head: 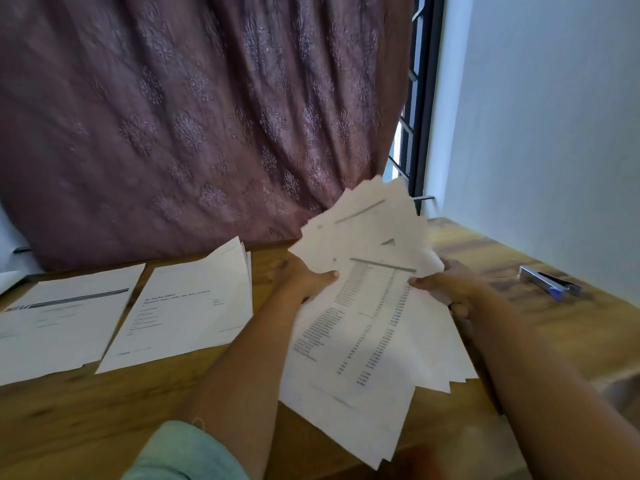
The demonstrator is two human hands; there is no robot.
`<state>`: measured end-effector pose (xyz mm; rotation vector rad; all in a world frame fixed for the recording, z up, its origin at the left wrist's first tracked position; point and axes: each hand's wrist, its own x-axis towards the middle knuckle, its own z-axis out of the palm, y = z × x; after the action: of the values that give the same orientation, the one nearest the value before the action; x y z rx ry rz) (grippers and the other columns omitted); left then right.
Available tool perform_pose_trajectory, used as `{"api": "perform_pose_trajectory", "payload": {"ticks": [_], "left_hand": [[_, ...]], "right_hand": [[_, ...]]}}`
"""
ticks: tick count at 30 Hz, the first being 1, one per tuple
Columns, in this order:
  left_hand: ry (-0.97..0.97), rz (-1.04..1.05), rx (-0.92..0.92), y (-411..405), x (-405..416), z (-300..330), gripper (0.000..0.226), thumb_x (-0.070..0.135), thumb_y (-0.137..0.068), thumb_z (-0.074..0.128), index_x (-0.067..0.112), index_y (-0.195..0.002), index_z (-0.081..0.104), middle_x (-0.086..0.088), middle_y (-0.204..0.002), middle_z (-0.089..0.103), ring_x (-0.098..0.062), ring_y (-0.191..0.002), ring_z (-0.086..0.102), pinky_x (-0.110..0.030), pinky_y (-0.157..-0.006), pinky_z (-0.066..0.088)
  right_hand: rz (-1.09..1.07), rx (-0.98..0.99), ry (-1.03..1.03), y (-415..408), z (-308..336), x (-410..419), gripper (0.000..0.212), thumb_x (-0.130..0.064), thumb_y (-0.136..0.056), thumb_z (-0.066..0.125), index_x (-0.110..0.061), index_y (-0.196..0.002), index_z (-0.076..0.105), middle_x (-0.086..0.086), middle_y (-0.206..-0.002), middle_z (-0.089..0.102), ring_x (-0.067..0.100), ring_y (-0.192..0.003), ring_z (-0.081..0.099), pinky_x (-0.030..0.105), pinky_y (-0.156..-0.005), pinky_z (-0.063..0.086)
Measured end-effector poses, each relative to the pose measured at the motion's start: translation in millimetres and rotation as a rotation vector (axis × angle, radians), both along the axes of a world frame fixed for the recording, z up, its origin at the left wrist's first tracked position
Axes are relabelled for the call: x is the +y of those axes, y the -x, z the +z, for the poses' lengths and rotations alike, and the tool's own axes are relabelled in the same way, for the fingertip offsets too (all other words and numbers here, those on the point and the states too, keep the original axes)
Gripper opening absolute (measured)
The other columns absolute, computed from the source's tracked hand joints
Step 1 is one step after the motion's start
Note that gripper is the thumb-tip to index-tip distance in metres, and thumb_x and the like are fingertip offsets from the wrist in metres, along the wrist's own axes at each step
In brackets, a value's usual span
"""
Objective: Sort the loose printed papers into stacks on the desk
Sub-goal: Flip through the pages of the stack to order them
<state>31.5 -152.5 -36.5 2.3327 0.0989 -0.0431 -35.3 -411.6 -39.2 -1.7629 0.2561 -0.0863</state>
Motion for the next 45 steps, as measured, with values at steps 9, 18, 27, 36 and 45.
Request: {"api": "perform_pose_trajectory", "payload": {"ticks": [9,18,27,36,45], "left_hand": [[0.607,-0.265,-0.397,43.6,13.7,60.9,0.044,0.016,-0.085,0.077,0.015,-0.123,0.054,0.007,-0.109,0.065,0.000,-0.093,0.061,-0.008,-0.070,0.051],[0.528,-0.105,-0.748,79.3,25.4,109.3,0.068,0.062,-0.090,0.050,0.032,-0.146,0.024,0.003,-0.152,0.039,-0.021,-0.139,0.039,-0.044,-0.115,0.035],[0.583,-0.097,-0.860,96.2,45.6,111.6,0.041,0.033,-0.096,0.061,0.019,-0.124,0.035,0.010,-0.111,0.058,0.000,-0.099,0.059,-0.013,-0.081,0.052],[0.580,-0.130,-0.695,97.3,54.7,84.0,0.050,0.039,-0.092,0.064,0.022,-0.129,0.034,0.017,-0.110,0.056,-0.002,-0.100,0.059,-0.016,-0.074,0.050],[0.504,-0.157,-0.572,91.9,53.6,37.0,0.034,0.039,-0.099,0.051,0.028,-0.126,0.035,0.002,-0.129,0.055,-0.013,-0.114,0.058,-0.011,-0.066,0.052]], "right_hand": [[-0.144,-0.600,-0.152,48.1,72.8,28.9,0.039,-0.007,-0.081,0.077,-0.011,-0.116,0.061,-0.001,-0.099,0.070,0.006,-0.083,0.070,0.024,-0.072,0.057],[-0.315,-0.908,0.038,60.1,130.6,78.7,0.056,-0.045,-0.083,0.073,-0.032,-0.123,0.036,-0.008,-0.114,0.057,0.005,-0.094,0.063,0.021,-0.077,0.055],[-0.217,-0.707,0.132,47.3,92.0,79.5,0.084,-0.054,-0.067,0.081,-0.030,-0.133,0.035,-0.008,-0.117,0.056,0.015,-0.105,0.060,0.032,-0.083,0.051],[-0.229,-0.563,0.275,42.1,53.6,77.3,0.074,-0.066,-0.067,0.074,-0.027,-0.121,0.041,-0.008,-0.112,0.057,0.019,-0.112,0.056,0.050,-0.094,0.051],[-0.063,-0.538,0.227,45.7,29.8,91.5,0.059,-0.042,-0.095,0.053,-0.019,-0.142,0.025,-0.008,-0.118,0.050,0.016,-0.104,0.054,0.022,-0.076,0.044]]}}
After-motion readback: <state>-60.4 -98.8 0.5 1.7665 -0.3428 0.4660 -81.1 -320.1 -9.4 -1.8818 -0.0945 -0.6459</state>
